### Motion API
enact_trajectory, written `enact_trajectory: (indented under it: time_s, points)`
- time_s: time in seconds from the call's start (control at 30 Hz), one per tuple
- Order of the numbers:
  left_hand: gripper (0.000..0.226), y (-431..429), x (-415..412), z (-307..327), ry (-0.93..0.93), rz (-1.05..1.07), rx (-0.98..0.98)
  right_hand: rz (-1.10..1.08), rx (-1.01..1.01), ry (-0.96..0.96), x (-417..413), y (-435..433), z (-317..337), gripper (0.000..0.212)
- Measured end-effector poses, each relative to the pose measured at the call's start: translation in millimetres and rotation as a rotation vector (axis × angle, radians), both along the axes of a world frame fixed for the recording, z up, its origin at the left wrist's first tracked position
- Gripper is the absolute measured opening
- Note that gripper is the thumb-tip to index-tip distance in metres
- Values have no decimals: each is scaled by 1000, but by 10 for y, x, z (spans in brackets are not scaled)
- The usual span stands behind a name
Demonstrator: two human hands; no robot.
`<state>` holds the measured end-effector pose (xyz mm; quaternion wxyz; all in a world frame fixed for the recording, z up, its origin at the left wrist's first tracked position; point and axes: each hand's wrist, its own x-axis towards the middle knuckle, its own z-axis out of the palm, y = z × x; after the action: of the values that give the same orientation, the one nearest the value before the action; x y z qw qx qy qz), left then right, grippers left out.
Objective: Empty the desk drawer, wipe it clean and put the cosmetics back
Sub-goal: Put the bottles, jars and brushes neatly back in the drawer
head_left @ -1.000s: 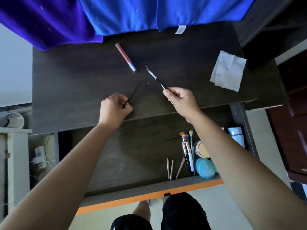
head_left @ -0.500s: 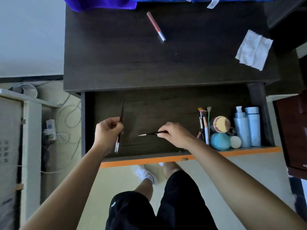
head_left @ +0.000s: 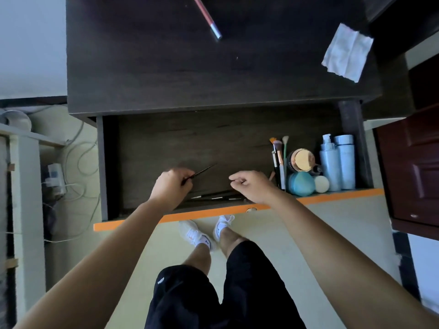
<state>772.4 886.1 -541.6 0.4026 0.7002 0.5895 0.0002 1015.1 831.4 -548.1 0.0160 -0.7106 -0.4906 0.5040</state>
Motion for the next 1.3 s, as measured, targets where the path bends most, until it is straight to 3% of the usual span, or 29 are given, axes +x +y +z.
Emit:
enact_trajectory:
  time_s: [0.13, 0.3, 0.47, 0.7, 0.8, 0.97, 1.07, 1.23, 1.3]
  points:
    - [31, -69, 370, -105, 87, -146, 44, -182, 176, -144, 262, -136, -32, 25]
    - [32, -155, 712, -272, 173, -362, 47, -107, 151, -349, 496, -240, -117, 25]
    - [45, -241, 801, -307, 231, -492, 34, -41, 129, -299, 592, -256, -106, 21]
    - [28, -210, 752, -286, 257, -431, -23, 180, 81, -186, 558, -215, -114, 24]
    - [26, -208, 683, -287, 266, -400, -32, 204, 125, -155, 474, -176, -157, 23]
    - [24, -202, 539, -313, 258, -294, -62, 354, 19, -228, 281, -60, -142, 19]
    - [24, -214, 502, -351, 199, -239, -136, 383, -8, -169, 219, -2, -61, 21]
    - [21, -136, 531, -316, 232, -458, -276, 443, -188, -123, 251, 102, -44, 29]
    - [21, -66, 535, -239, 218, -442, -250, 380, -160, -102, 324, 165, -4, 32]
